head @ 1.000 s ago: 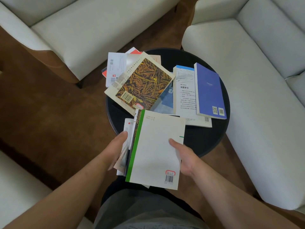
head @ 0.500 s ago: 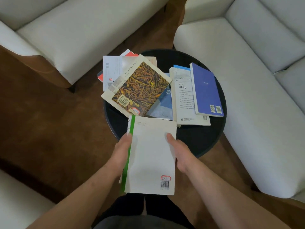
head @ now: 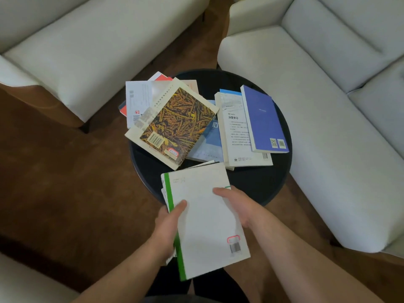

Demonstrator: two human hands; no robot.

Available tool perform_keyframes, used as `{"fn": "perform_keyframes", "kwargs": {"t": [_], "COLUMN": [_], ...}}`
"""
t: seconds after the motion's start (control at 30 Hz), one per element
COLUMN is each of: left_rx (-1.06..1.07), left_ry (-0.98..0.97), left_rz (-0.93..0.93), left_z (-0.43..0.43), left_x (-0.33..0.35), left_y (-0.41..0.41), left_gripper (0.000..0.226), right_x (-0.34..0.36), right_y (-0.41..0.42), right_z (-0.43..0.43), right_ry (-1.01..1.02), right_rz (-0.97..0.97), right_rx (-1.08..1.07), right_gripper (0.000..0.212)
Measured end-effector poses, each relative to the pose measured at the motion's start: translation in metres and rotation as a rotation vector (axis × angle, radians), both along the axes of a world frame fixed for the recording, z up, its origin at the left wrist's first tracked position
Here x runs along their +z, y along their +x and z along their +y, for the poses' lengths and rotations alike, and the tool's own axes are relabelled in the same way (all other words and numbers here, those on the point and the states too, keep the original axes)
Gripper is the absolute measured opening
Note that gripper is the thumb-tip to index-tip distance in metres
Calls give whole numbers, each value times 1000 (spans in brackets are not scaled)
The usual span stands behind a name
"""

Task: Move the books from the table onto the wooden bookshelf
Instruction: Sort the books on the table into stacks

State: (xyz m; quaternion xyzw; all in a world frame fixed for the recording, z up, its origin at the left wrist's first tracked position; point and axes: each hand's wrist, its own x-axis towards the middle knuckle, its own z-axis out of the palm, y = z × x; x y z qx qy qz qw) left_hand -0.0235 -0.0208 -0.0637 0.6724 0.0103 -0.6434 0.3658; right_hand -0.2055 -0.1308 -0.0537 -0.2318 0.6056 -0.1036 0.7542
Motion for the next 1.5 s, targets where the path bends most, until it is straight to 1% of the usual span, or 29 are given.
{"fn": "perform_keyframes", "kwargs": {"t": [0.07, 0.1, 0.17, 0.23, 0.3, 0.33, 0.37, 0.4, 0.43, 0.47, 0.5, 0.53, 0.57, 0.6, 0.63, 0.67, 0.7, 0.73, 0.83, 0.9, 0.97, 1.1, 1.2, 1.27, 1.37, 1.5], "left_rx": [79, 113, 171, 169, 169, 167, 126, 60, -11, -100, -218, -345, -455, -552, -629, -700, -761, -804, -841, -865, -828, -778, -711, -629, -452, -363], "left_ry": [-17, -12, 17, 15, 23, 45, 62, 36, -24, -111, -198, -263, -278, -247, -201, -131, -77, -61, -67, -75, -69, -48, -39, -37, -30, -36], "left_rz": [92, 103, 96, 129, 119, 19, -176, -397, -605, -771, -855, -830, -710, -532, -374, -256, -193, -185, -204, -189, -167, -154, -166, -148, -55, -34], "left_z": [11, 14, 17, 17, 15, 13, 10, 5, -2, -11, -23, -37, -51, -64, -73, -79, -82, -83, -76, -68, -61, -56, -52, -46, -35, -32], "left_x": [1, 0, 0, 2, 7, 11, 18, 25, 29, 32, 32, 31, 30, 29, 27, 25, 22, 20, 17, 15, 10, 8, 8, 9, 11, 13], "left_y": [-18, -26, -35, -33, -24, -15, -3, 10, 23, 36, 48, 57, 63, 66, 68, 69, 69, 69, 68, 68, 64, 62, 66, 63, 45, 15], "left_gripper": [45, 40, 37, 40, 55, 67, 78, 84, 84, 78, 69, 55, 39, 28, 32, 44, 53, 54, 41, 31, 26, 38, 46, 44, 35, 37], "right_x": [5, 7, 12, 19, 24, 25, 27, 28, 27, 25, 22, 19, 15, 11, 9, 7, 6, 5, 7, 10, 13, 16, 13, 11, 13, 9], "right_y": [1, 2, 6, 6, -5, -15, -28, -40, -53, -64, -71, -76, -77, -75, -70, -64, -58, -54, -44, -40, -41, -46, -46, -49, -56, -72], "right_z": [-13, -20, -30, -32, -24, -16, -5, 8, 23, 39, 55, 70, 83, 93, 102, 109, 114, 115, 110, 101, 93, 82, 73, 59, 28, -11], "right_ry": [-57, -80, -140, -249, -375, -430, -478, -514, -523, -487, -391, -249, -95, 27, 96, 126, 145, 158, 181, 182, 188, 196, 126, 48, -50, -60], "right_rz": [81, 108, 144, 217, 301, 349, 407, 476, 550, 608, 625, 577, 474, 334, 191, 87, 24, -20, -151, -196, -204, -163, -82, 4, 81, 108], "right_rx": [166, 246, 364, 413, 351, 294, 231, 159, 66, -50, -181, -310, -398, -434, -441, -459, -498, -551, -694, -707, -686, -633, -542, -439, -343, -264], "right_gripper": [25, 27, 30, 28, 39, 45, 46, 47, 48, 49, 51, 55, 59, 66, 72, 73, 70, 65, 49, 43, 37, 32, 30, 32, 33, 32]}}
